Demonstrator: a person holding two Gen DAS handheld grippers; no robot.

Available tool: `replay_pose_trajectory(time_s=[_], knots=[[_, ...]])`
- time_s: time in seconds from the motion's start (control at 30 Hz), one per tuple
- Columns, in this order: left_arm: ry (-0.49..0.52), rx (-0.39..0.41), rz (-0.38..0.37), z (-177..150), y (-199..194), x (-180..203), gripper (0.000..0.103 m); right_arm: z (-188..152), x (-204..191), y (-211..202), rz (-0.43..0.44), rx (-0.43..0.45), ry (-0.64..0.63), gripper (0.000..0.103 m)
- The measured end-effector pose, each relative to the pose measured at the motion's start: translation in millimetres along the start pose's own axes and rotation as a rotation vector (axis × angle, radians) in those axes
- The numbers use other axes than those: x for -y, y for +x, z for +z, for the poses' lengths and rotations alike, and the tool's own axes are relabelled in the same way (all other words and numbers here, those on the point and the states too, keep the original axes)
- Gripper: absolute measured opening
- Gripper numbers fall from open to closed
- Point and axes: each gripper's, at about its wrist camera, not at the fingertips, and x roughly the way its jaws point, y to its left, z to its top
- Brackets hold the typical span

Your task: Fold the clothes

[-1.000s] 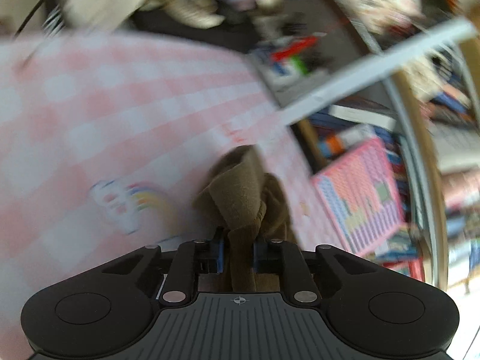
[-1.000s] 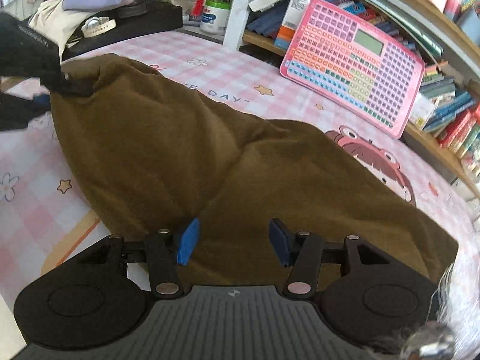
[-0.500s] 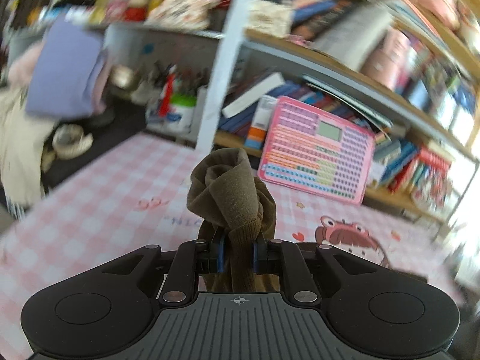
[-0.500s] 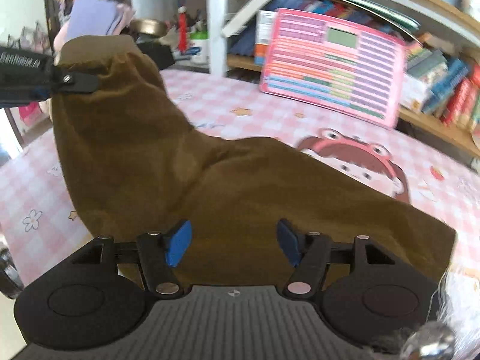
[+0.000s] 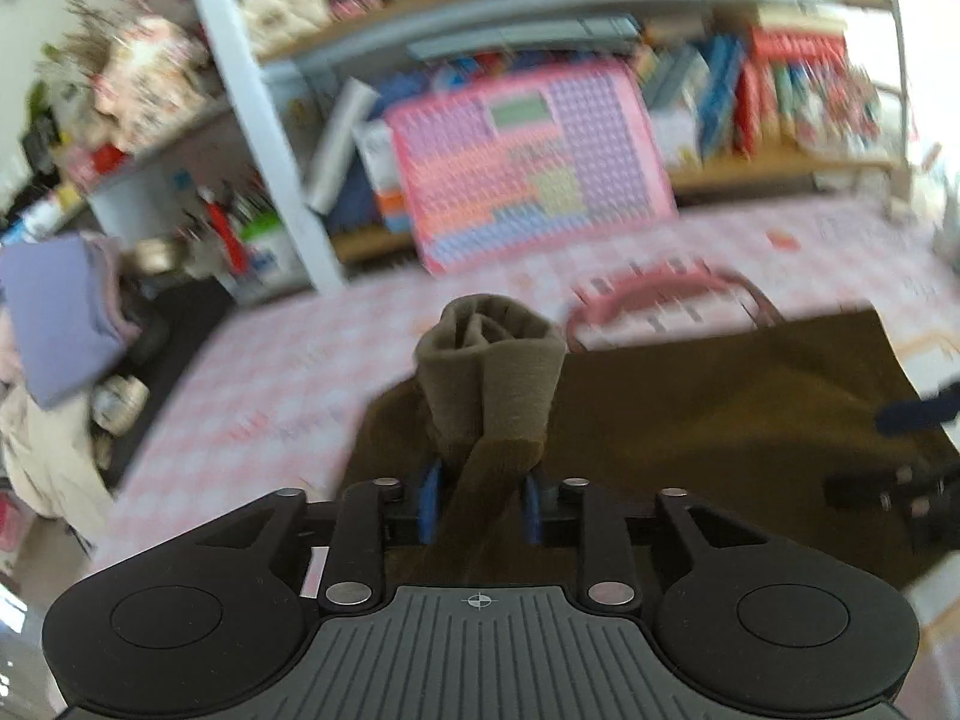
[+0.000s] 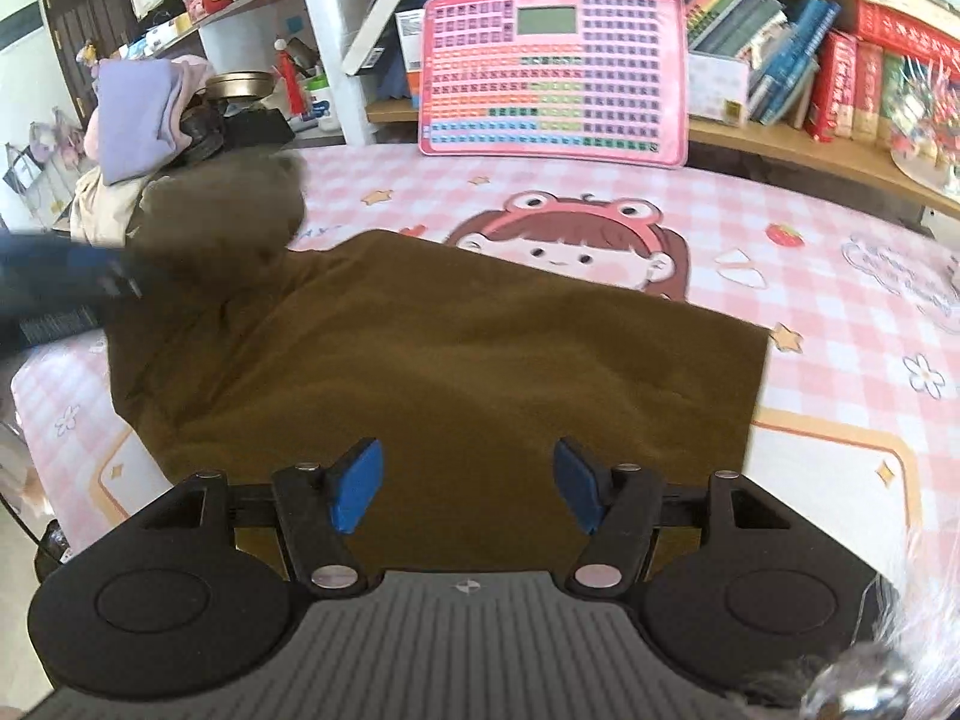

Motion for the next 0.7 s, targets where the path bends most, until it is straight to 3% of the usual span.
replay_pose_trajectory(time_s=[0.07,0.23,0.3,0.47,0.6,0.7], knots=[[0.0,-0.048,-0.029,-7.8,6.0,18.0,0.065,-3.2,10.5,-2.0,0.006,-0.009,0.013,0.061],[-0.039,-0.06,-0.067,-17.0,-6.2,37.0,0.07,-8.1,31.5,-4.0,0.022,-0.036,0.051,0.061],[-0.064,-0.054,-0.084,-19.5,-13.9,41.2,0.078,-8.1,37.4,-2.3,0.039,-0.049,0.072,0.061],[-0.324,0.055,-0.098,-29.5,-44.8,5.2,0.085,-3.6,42.2,6.1,0.106,-0.08,0.114,0.065],[-0.548,0.108,-0.03,-43.0,-60.1,-31.1,0.087,1.8,37.8,14.3,0.176,-0.105,0.138,0.071],[-0.649,0.117,0.021,-51.4,-66.6,-49.6,0.087,5.0,30.0,18.4,0.21,-0.117,0.138,0.074]])
